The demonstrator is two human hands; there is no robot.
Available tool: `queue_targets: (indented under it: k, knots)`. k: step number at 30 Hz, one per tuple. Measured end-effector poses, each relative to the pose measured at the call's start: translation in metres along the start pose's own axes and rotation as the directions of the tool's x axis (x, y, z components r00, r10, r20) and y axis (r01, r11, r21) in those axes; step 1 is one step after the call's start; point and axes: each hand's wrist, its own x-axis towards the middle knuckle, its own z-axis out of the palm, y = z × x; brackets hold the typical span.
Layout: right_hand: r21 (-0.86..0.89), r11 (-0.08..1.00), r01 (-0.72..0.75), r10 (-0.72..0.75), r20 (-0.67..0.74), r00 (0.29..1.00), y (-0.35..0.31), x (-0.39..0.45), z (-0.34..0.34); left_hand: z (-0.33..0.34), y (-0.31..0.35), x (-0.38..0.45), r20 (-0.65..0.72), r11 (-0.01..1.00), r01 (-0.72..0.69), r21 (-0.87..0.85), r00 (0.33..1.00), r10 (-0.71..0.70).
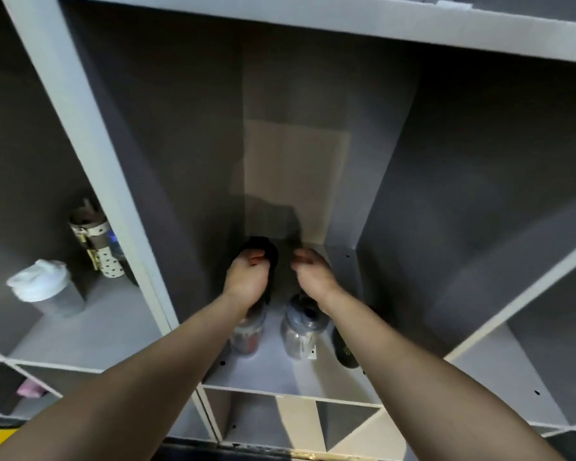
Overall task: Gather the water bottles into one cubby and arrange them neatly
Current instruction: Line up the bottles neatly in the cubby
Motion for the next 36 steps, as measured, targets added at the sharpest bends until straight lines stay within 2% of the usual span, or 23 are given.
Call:
queue_targets:
  k: [3,5,9,14,28,36]
  knots:
    - [-0.088,0.996,-0.010,0.015,0.053,0.998,-0.007,0.017,0.017,-0.011,-0.003,0.018,-0.076,0.997,-0.014,0.078,0.997,0.020]
    - [-0.142,0.989,-0.031,0.043,0.087,0.995,-0.008,0.029,0.024,-0.014,-0.009,0.034,-0.108,0.976,-0.014,0.215,0.993,0.038]
    - [-0.210,0.976,-0.062,0.091,0.133,0.987,-0.002,0.050,0.036,-0.014,-0.033,0.066,-0.081,0.857,0.085,0.508,0.995,-0.051]
    - [-0.180,0.977,-0.110,0.144,0.186,0.972,0.003,0.065,0.040,-0.005,-0.047,0.081,-0.046,0.729,0.028,0.684,0.999,0.005]
    - [-0.062,0.991,-0.116,0.125,0.196,0.973,0.005,0.063,0.036,-0.014,-0.058,0.095,-0.070,0.722,-0.005,0.692,0.995,0.073]
    - [-0.098,0.988,-0.117,0.136,0.215,0.967,0.008,0.064,0.039,-0.015,-0.064,0.091,-0.076,0.781,0.030,0.624,0.997,0.022]
